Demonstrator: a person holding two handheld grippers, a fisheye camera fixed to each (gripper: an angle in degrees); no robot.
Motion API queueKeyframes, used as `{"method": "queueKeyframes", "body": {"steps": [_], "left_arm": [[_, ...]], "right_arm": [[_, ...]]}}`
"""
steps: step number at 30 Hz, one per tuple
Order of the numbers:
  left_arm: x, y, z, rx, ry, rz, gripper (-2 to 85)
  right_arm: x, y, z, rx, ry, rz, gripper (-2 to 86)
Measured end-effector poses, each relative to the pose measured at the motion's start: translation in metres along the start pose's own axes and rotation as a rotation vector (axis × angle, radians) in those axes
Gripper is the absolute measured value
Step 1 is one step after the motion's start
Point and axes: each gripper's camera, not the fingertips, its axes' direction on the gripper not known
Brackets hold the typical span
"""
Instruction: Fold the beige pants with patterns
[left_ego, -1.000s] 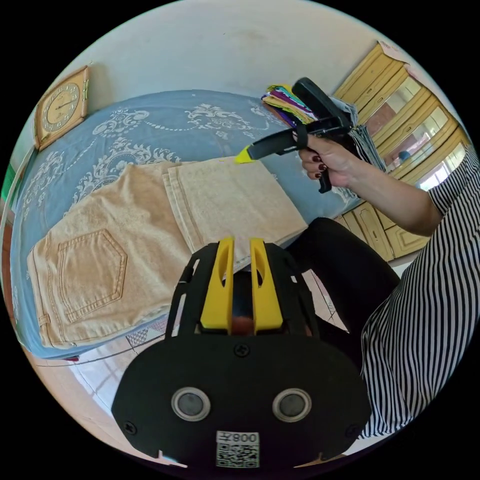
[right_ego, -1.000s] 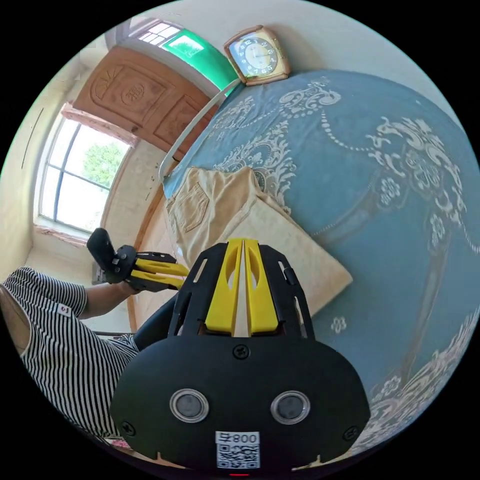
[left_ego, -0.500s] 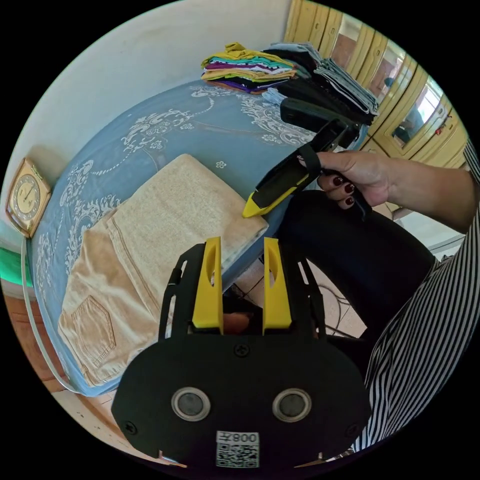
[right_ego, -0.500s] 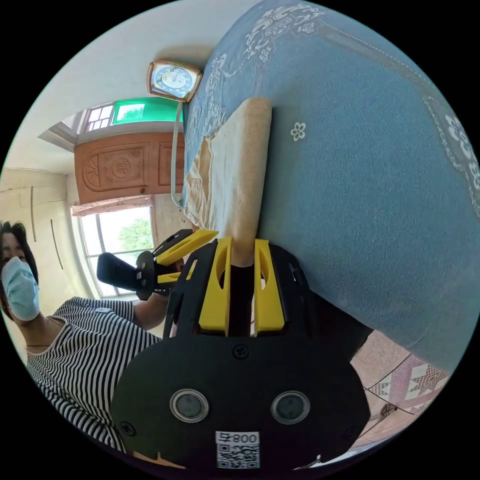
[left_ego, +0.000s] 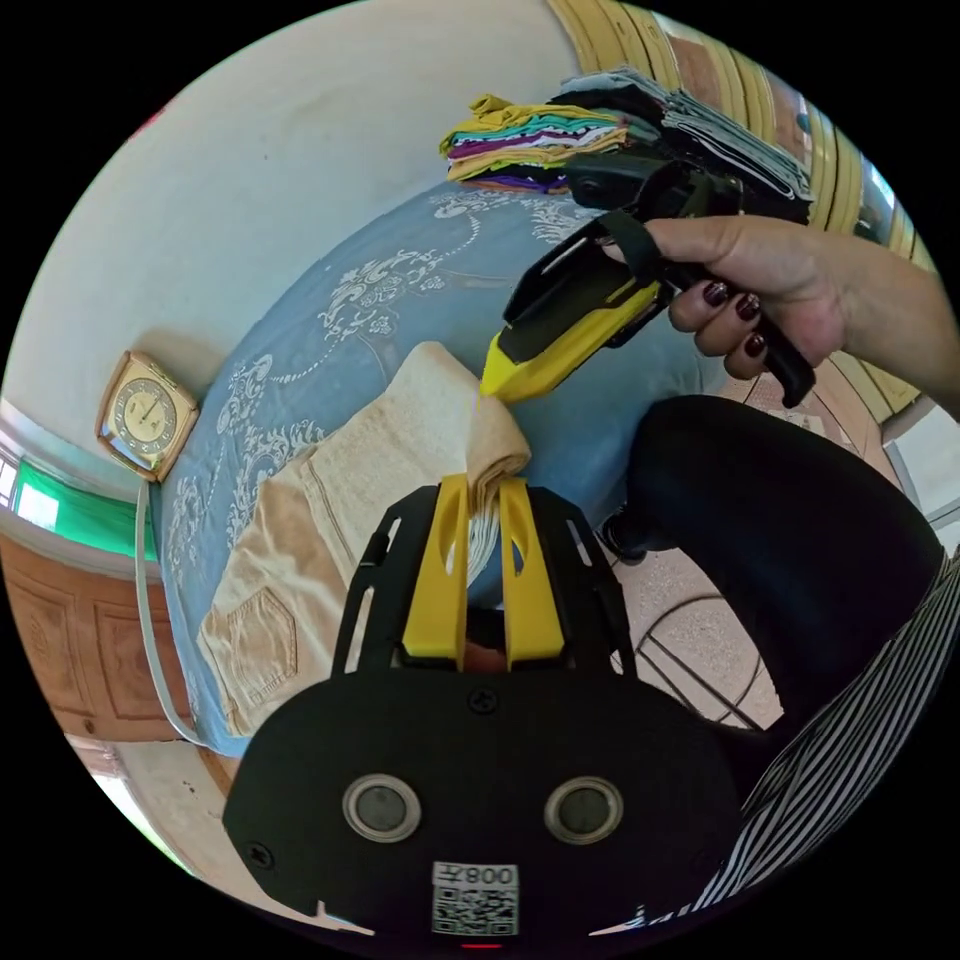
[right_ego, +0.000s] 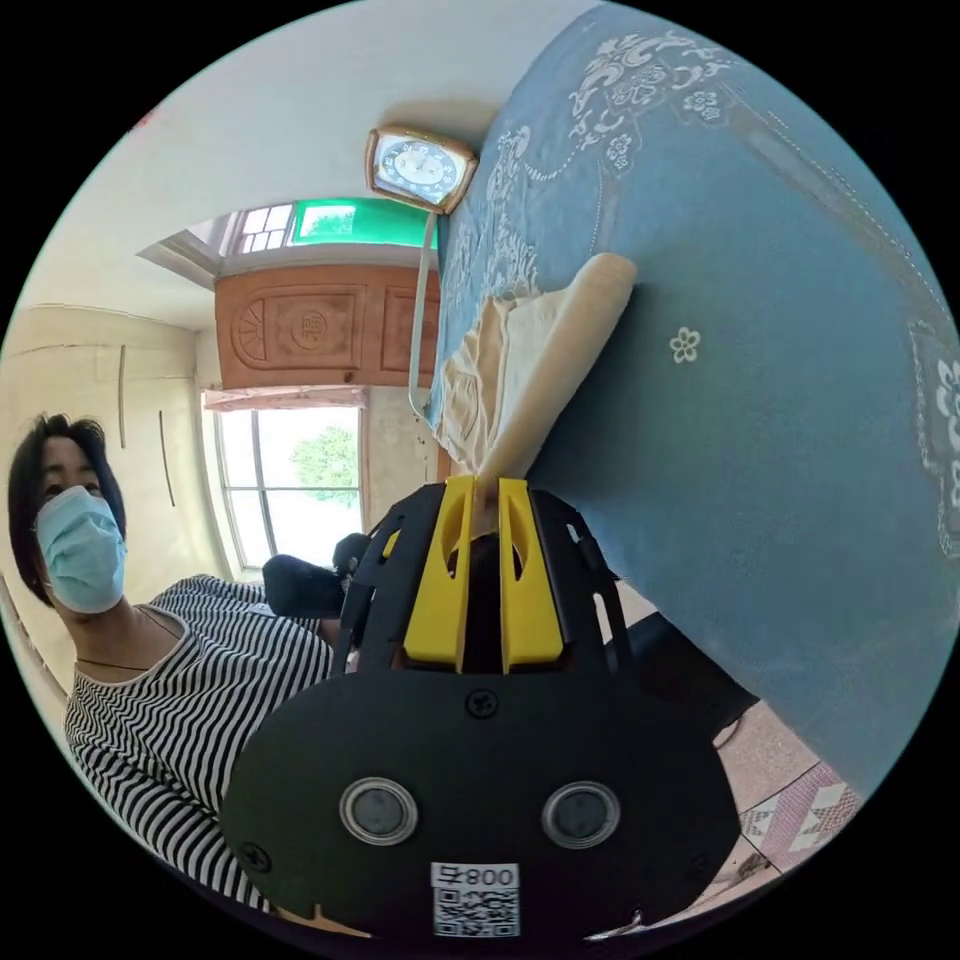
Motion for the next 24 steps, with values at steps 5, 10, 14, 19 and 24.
{"method": "queueKeyframes", "body": {"steps": [5,10,14,19,24], "left_arm": [[0.017,0.006,0.0,0.009,-0.01,0.022,5.5],[0.026,0.012,0.003,0.012,-0.019,0.035,5.3],[0.029,0.017,0.006,0.014,-0.032,0.053,4.9],[0.027,0.024,0.005,0.02,-0.031,0.063,4.3],[0.024,0.035,0.005,0.017,-0.013,0.083,4.0]], "right_arm": [[0.037,-0.04,-0.05,0.14,0.023,0.122,9.0],[0.044,-0.083,-0.049,0.139,-0.022,0.149,11.1],[0.049,-0.101,-0.041,0.093,0.021,0.181,9.6],[0.061,-0.098,-0.049,0.08,0.006,0.193,7.2],[0.068,-0.082,-0.061,0.106,-0.029,0.19,4.6]]}}
